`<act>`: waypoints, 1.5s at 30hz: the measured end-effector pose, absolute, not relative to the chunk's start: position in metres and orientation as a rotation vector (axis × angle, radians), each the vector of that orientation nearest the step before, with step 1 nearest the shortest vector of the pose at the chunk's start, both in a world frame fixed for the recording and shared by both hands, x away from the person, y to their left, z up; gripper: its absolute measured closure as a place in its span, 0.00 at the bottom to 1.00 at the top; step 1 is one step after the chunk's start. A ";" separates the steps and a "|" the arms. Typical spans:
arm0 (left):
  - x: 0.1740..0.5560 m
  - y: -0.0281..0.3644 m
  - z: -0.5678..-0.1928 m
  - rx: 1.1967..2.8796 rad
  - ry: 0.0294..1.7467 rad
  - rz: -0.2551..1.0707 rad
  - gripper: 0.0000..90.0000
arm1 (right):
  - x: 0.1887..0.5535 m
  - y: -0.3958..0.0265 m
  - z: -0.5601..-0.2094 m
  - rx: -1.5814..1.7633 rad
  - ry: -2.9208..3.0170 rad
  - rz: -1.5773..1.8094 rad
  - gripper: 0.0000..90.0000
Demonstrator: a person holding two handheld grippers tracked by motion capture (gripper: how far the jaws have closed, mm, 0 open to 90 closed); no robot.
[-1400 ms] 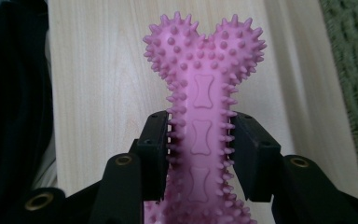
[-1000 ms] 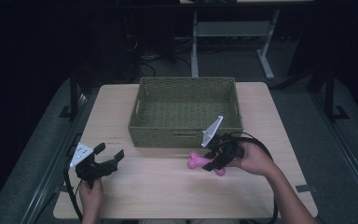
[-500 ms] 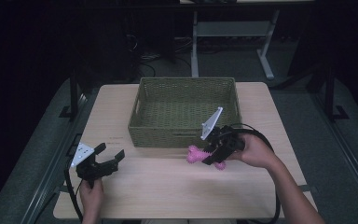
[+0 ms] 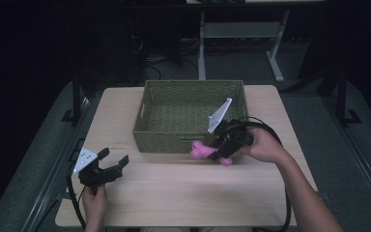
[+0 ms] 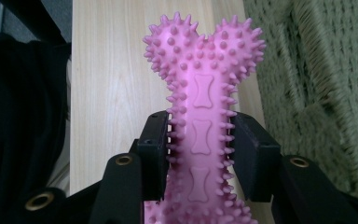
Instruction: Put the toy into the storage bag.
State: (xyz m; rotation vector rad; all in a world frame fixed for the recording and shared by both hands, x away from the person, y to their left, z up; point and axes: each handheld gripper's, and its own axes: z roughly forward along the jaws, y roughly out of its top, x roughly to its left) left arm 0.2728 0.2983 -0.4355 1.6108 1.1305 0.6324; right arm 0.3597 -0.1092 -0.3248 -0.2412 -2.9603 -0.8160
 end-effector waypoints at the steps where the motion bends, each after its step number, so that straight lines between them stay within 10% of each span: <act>1: 0.273 0.298 -0.435 1.611 1.130 0.632 0.15 | 0.361 -0.109 -0.324 -0.240 -2.962 -0.813 0.65; 45: 0.275 0.299 -0.437 1.610 1.132 0.619 0.15 | 0.455 -0.108 -0.305 -0.473 -2.946 -0.778 0.65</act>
